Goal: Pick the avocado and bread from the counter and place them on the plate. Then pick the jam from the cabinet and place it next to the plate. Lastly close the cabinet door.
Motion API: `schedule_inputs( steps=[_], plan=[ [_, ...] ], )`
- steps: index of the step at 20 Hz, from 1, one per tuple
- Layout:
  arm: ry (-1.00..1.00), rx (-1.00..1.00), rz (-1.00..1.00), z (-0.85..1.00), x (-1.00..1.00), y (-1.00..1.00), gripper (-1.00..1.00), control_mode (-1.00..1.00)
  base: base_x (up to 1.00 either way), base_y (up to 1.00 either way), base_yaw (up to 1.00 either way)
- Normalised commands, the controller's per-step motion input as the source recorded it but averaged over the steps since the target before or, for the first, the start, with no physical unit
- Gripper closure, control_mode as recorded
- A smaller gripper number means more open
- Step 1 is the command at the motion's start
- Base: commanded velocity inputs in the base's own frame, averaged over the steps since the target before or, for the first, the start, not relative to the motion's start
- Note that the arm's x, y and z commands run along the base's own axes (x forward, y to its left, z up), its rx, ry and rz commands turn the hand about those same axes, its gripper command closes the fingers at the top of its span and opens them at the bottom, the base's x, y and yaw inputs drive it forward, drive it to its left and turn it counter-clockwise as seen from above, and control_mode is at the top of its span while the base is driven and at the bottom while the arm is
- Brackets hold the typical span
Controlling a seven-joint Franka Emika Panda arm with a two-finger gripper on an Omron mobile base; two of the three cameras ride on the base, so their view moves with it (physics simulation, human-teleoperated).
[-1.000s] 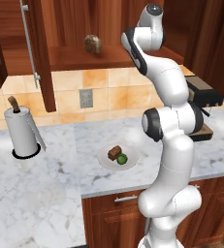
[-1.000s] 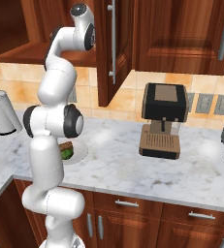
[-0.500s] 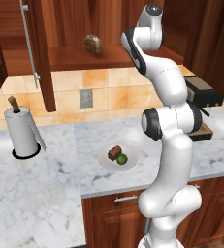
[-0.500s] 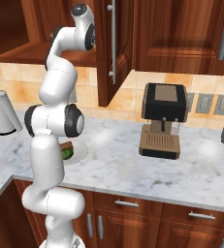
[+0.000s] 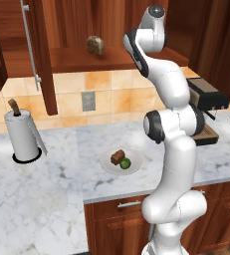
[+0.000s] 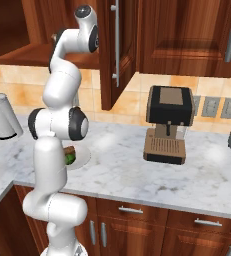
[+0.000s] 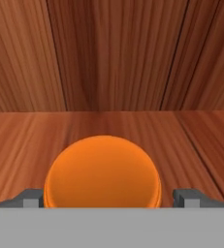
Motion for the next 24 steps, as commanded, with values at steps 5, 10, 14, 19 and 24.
schedule_inputs(
  steps=[5,10,14,19,24],
  plan=[
    [0.0,0.0,0.0,0.0,0.01,0.0,-1.0,-1.0,0.0,0.0,0.0],
    [0.03,0.0,0.0,0.0,0.0,0.0,1.0,-1.0,0.0,0.0,0.0],
    [0.0,0.0,0.0,0.0,-0.07,0.0,1.0,-1.0,0.0,0.0,0.0],
    [0.0,0.0,0.0,0.0,-0.56,0.0,1.0,-1.0,0.0,0.0,0.0],
    [0.0,0.0,0.0,-0.01,-0.95,0.1,1.0,-1.0,0.0,0.0,0.0]
  ],
)
